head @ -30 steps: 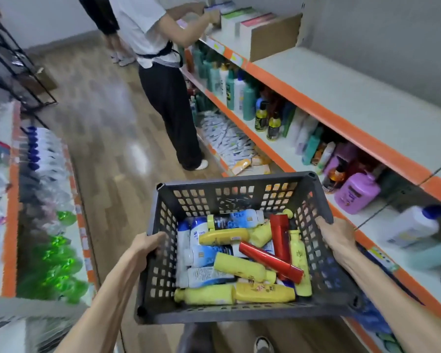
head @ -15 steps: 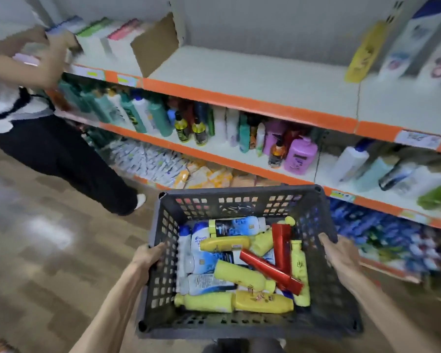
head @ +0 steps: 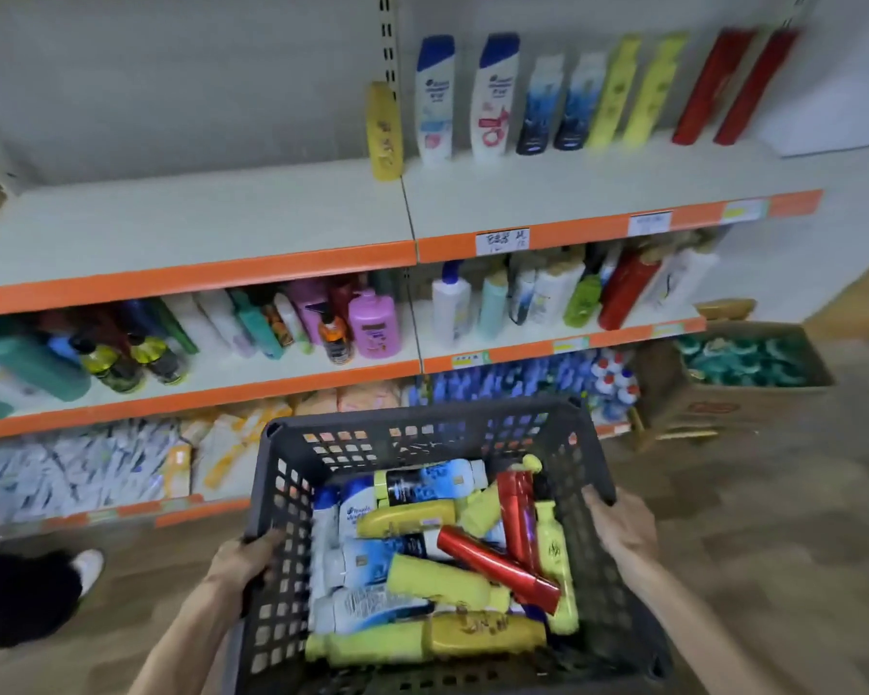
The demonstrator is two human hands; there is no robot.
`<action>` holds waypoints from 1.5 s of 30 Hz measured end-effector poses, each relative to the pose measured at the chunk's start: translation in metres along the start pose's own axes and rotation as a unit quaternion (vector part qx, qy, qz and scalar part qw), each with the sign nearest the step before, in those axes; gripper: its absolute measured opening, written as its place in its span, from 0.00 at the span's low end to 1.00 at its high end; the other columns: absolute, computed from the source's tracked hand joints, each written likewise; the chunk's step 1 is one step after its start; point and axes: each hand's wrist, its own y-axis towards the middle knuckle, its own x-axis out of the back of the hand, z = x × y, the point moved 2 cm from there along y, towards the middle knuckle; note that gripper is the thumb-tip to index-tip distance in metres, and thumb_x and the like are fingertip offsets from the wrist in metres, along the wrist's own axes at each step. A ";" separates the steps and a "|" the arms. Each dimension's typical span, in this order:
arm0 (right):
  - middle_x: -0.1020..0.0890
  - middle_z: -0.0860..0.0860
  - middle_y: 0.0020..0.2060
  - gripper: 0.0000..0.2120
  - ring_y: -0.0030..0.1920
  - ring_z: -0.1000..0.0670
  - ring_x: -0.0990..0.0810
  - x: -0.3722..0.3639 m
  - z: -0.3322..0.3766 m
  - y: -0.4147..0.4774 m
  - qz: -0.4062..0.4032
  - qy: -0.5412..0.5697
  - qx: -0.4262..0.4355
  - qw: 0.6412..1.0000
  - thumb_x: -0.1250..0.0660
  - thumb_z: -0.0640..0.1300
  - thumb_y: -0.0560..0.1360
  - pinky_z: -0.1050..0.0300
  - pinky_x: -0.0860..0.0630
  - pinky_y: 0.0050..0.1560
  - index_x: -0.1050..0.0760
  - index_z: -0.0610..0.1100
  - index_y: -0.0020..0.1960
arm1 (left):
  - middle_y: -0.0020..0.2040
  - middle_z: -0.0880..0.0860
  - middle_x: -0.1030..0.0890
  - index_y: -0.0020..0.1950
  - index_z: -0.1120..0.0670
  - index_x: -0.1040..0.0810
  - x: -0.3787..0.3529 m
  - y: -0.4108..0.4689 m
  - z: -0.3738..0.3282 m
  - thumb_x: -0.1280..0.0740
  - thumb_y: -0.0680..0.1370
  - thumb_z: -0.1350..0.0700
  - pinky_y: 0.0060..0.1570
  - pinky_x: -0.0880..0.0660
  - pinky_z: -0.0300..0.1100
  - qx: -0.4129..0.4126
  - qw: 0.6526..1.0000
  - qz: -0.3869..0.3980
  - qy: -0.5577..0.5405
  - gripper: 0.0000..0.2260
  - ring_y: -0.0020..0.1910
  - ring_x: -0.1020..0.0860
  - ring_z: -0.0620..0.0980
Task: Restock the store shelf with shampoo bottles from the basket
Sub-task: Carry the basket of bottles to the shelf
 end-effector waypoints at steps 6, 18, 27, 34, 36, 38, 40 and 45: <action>0.15 0.41 0.39 0.17 0.40 0.39 0.16 0.054 -0.041 0.056 -0.010 0.023 -0.024 0.999 0.34 0.54 0.78 0.50 0.20 0.40 0.18 0.40 0.49 | 0.21 0.54 0.31 0.36 0.60 0.28 -0.084 -0.029 -0.022 0.31 0.76 0.60 0.23 0.37 0.35 0.003 0.999 0.015 0.033 0.11 0.19 0.35 0.48; 0.18 0.40 0.45 0.16 0.51 0.39 0.18 0.165 -0.062 0.197 0.018 -0.012 -0.001 1.000 0.37 0.52 0.80 0.57 0.32 0.42 0.20 0.39 0.50 | 0.29 0.57 0.28 0.37 0.61 0.26 -0.245 -0.064 -0.022 0.29 0.76 0.57 0.30 0.35 0.44 0.061 0.998 0.008 0.005 0.11 0.27 0.31 0.52; 0.17 0.40 0.40 0.16 0.44 0.38 0.17 0.182 -0.089 0.256 -0.001 -0.002 -0.028 1.000 0.34 0.54 0.78 0.46 0.20 0.47 0.22 0.41 0.43 | 0.24 0.55 0.27 0.31 0.57 0.28 -0.322 -0.044 -0.015 0.32 0.77 0.53 0.28 0.34 0.41 0.070 0.997 0.020 0.017 0.16 0.25 0.31 0.52; 0.17 0.38 0.37 0.17 0.41 0.36 0.16 0.141 -0.177 0.349 0.012 -0.019 -0.076 0.997 0.33 0.60 0.73 0.39 0.18 0.45 0.23 0.46 0.39 | 0.27 0.55 0.26 0.34 0.57 0.27 -0.389 -0.019 -0.005 0.33 0.78 0.53 0.26 0.31 0.39 0.087 0.994 0.006 0.061 0.14 0.25 0.29 0.52; 0.16 0.38 0.40 0.19 0.42 0.36 0.16 0.126 -0.194 0.372 0.012 -0.033 -0.084 0.996 0.34 0.60 0.74 0.42 0.19 0.46 0.21 0.43 0.44 | 0.27 0.55 0.26 0.34 0.57 0.27 -0.415 0.002 0.008 0.33 0.78 0.54 0.26 0.32 0.39 0.091 0.994 -0.004 0.067 0.14 0.25 0.29 0.52; 0.16 0.37 0.44 0.21 0.46 0.35 0.17 0.109 -0.205 0.394 0.013 -0.045 -0.090 0.995 0.35 0.59 0.76 0.47 0.21 0.48 0.19 0.40 0.49 | 0.28 0.56 0.27 0.36 0.58 0.28 -0.441 0.025 0.026 0.34 0.78 0.56 0.25 0.33 0.38 0.094 0.993 -0.009 0.074 0.13 0.25 0.30 0.51; 0.16 0.36 0.46 0.22 0.49 0.35 0.17 0.084 -0.225 0.427 0.020 -0.057 -0.089 0.994 0.35 0.58 0.77 0.48 0.23 0.50 0.19 0.38 0.51 | 0.28 0.55 0.28 0.36 0.58 0.29 -0.470 0.059 0.053 0.35 0.79 0.56 0.24 0.33 0.38 0.103 0.993 -0.007 0.058 0.12 0.24 0.31 0.51; 0.16 0.39 0.47 0.21 0.49 0.38 0.17 0.001 -0.283 0.510 0.040 -0.064 -0.077 0.994 0.34 0.57 0.77 0.49 0.22 0.51 0.20 0.40 0.53 | 0.29 0.53 0.27 0.39 0.55 0.28 -0.533 0.152 0.136 0.34 0.78 0.51 0.31 0.32 0.42 0.150 0.988 -0.003 0.041 0.11 0.27 0.29 0.51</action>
